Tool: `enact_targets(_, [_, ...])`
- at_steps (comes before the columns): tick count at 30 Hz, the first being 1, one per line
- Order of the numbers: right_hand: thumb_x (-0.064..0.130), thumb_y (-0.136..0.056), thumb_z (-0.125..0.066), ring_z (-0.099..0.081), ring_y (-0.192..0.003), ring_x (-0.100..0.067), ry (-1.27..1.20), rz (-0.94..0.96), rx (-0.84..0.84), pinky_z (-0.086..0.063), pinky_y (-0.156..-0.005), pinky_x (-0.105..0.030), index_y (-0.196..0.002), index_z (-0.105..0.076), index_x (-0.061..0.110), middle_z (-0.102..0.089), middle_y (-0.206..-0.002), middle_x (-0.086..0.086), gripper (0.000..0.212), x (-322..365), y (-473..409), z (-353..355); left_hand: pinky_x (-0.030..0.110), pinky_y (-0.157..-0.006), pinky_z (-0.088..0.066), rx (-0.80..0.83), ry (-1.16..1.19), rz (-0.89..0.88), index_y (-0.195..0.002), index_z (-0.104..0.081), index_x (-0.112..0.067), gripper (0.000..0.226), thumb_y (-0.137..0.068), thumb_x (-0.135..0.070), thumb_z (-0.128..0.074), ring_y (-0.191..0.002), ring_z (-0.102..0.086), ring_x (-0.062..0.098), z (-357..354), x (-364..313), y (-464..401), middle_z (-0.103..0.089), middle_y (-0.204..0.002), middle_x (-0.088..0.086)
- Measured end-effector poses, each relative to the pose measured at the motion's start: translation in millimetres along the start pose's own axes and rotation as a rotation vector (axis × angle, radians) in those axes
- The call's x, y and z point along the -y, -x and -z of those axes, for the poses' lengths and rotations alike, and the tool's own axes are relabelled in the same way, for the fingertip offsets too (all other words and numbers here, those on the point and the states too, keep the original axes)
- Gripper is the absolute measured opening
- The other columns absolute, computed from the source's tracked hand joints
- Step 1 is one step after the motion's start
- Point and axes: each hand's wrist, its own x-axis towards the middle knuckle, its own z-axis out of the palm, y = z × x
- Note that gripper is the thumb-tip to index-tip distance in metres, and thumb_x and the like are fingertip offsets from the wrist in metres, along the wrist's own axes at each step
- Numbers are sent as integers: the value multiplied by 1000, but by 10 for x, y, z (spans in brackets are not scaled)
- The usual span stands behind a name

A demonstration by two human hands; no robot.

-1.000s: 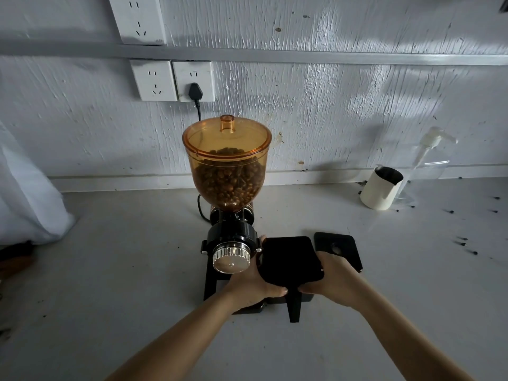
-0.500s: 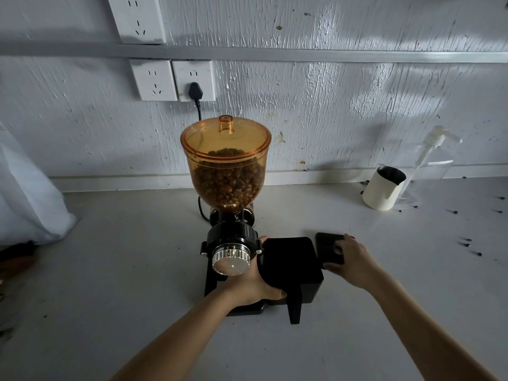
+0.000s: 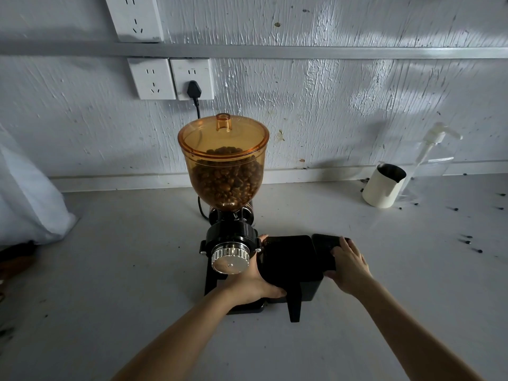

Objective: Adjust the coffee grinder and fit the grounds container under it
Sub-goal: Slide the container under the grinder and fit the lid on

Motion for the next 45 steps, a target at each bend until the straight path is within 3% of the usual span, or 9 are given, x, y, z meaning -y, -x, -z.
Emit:
enact_targets(12, [33,-90,-53,3,-146,-30,10,-9,22,-15,-116,-45,-106,-65,23,-10,-159,-8,22,-36,6,61,28,-100,-45,6,-7,-57,-100,-31,-68,83,-65,-16,-85,-108,-52,-2,3,-6,7,-50,-112,-25])
enact_targets(17, [40,-84,-62,-22,-141,-30,-12,11,102,-28,-110,-42,-95,-69,23,-38,-145,-9,21,-25,83,120,27,-98,-46,3,-1,-49,-92,-32,-79,86,-64,-17,-85,-105,-53,-4,4,-13,27,-53,-109,-25])
enact_targets(21, [34,-72,-75,-52,-105,-22,-109,73,96,-45,-84,-34,-72,-46,29,-53,-106,-3,30,37,165,122,30,-98,-48,-7,-5,-19,-87,-31,-83,86,-59,-23,-85,-108,-56,3,-5,-21,55,-55,-109,-26])
enact_targets(25, [28,-70,-78,-49,-85,-19,-117,52,49,-43,-70,-30,-97,-51,9,-57,-104,-7,42,53,173,120,30,-98,-49,-13,-30,-5,-99,-32,-75,85,-56,-27,-86,-108,-57,3,-10,-17,72,-57,-110,-24])
enact_targets(28, [33,-72,-76,-56,-94,-24,-77,67,83,-46,-75,-32,-74,-45,19,-57,-110,-9,34,64,176,126,34,-102,-48,-17,-30,-4,-115,-30,-63,90,-55,-28,-87,-113,-56,8,-14,-6,74,-56,-113,-23])
enact_targets(32, [48,-76,-67,-47,-119,-26,-2,80,168,-41,-96,-31,-57,-39,25,-49,-118,-10,41,36,179,92,29,-98,-48,-22,-33,-33,-88,-30,-85,87,-56,-26,-86,-109,-57,4,-8,-8,77,-58,-110,-24])
enact_targets(35, [54,-79,-60,-41,-123,-25,8,84,180,-36,-103,-33,-53,-35,27,-52,-118,-11,45,-22,167,23,30,-101,-47,-20,-36,-24,-97,-33,-73,82,-57,-25,-87,-113,-56,8,-6,-6,78,-58,-116,-18])
enact_targets(41, [46,-79,-66,-27,-139,-29,-71,48,55,-26,-105,-25,-101,-65,-1,-30,-149,-18,51,-54,96,404,21,-92,-44,-23,-47,-51,-102,-33,-63,79,-63,-19,-86,-111,-54,6,0,18,68,-56,-115,-16])
enact_targets(45, [47,-76,-69,-28,-139,-29,-23,84,-45,-27,-109,-36,-90,-70,5,-31,-150,-19,44,19,17,887,23,-94,-47,-9,-61,-68,-86,-32,-80,85,-64,-18,-84,-106,-56,3,9,7,71,-57,-106,-21])
